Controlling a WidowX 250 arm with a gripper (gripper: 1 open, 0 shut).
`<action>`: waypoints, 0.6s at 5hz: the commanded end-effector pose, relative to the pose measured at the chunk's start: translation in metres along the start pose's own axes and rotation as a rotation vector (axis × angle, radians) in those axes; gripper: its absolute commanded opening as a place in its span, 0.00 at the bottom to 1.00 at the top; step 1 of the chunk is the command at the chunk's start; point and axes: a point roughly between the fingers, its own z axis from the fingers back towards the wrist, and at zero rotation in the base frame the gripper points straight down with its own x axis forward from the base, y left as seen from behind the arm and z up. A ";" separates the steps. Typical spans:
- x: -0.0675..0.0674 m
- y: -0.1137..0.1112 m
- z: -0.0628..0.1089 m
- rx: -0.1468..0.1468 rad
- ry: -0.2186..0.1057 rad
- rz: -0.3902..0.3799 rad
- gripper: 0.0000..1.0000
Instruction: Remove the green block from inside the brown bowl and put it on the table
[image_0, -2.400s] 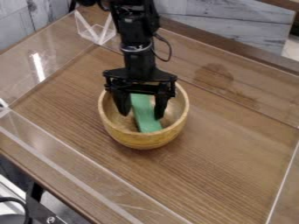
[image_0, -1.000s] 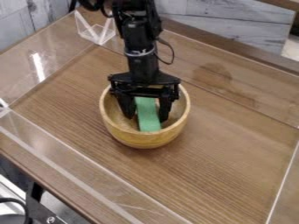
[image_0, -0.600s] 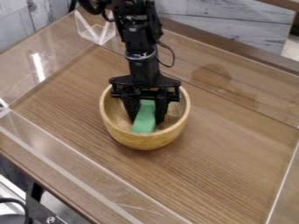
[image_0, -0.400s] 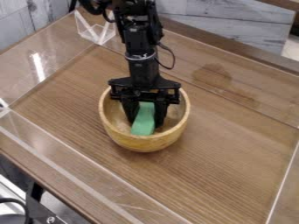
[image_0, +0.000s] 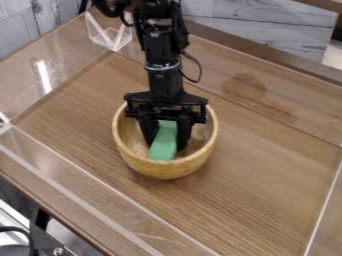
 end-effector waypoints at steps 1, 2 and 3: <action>0.005 -0.009 0.018 -0.006 -0.048 -0.026 0.00; 0.001 -0.015 0.018 -0.005 -0.029 -0.039 0.00; -0.002 -0.020 0.018 -0.005 -0.011 -0.050 0.00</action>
